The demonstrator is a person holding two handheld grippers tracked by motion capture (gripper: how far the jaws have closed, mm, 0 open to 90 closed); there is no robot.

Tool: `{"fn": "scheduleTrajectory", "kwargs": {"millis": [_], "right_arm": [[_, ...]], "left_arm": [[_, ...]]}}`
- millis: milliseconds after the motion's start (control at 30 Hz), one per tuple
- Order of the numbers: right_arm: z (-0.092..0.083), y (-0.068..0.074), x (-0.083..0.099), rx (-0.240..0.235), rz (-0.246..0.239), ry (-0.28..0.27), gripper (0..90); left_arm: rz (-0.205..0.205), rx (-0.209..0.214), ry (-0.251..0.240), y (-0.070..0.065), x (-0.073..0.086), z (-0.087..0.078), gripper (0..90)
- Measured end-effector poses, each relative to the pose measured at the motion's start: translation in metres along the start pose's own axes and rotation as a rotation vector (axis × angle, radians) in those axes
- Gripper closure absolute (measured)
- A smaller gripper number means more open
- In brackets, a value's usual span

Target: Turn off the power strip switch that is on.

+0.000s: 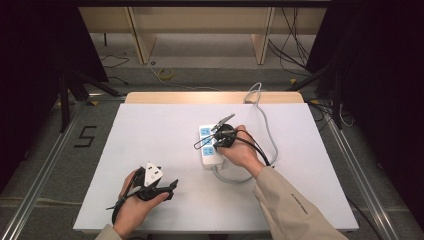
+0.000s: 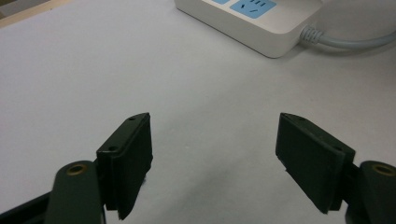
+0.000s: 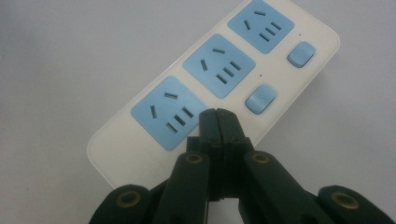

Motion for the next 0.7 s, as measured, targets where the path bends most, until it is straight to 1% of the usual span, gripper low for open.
{"fn": "scheduleTrajectory", "kwargs": {"millis": [67,133,300,400,533,600,633,700], "right_arm": [[0.0001,-0.0002,0.0000,-0.001,0.003,0.002,90.0],[0.0001,-0.0002,0.0000,-0.001,0.011,0.002,90.0],[-0.0001,-0.0006,0.0003,-0.005,0.020,0.004,90.0],[0.0000,-0.0007,-0.0001,0.003,0.021,0.010,90.0],[-0.0005,-0.0043,0.0002,0.045,0.014,0.022,90.0],[-0.0004,-0.0048,0.0002,0.039,0.017,0.018,90.0],[-0.0005,-0.0049,0.0003,0.038,0.016,0.017,90.0],[-0.0004,-0.0052,0.0002,0.035,0.017,0.013,90.0]], "left_arm": [[0.007,0.000,0.002,0.0002,0.0000,-0.0005,26.9],[0.002,-0.001,-0.001,-0.0001,-0.0004,-0.0005,27.0],[0.007,-0.001,0.002,0.0003,0.0001,-0.0006,26.9],[0.007,-0.001,0.002,0.0002,0.0000,-0.0008,26.9],[0.006,0.000,0.003,0.0001,0.0002,-0.0006,27.0],[0.005,0.000,0.003,0.0002,0.0000,-0.0006,27.0],[-0.001,0.000,-0.001,-0.0001,-0.0003,-0.0003,27.0],[0.001,-0.001,-0.001,0.0002,-0.0003,-0.0001,27.0]]}}
Point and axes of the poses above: each handheld gripper's, and its own axes: z roughly forward along the jaws, x roughly out of its underside, y roughly to its left, the point moved 8 cm from there along z, roughly forward along the jaws, and after that the axes turned 9 degrees about -x, right-handed, at the moved point
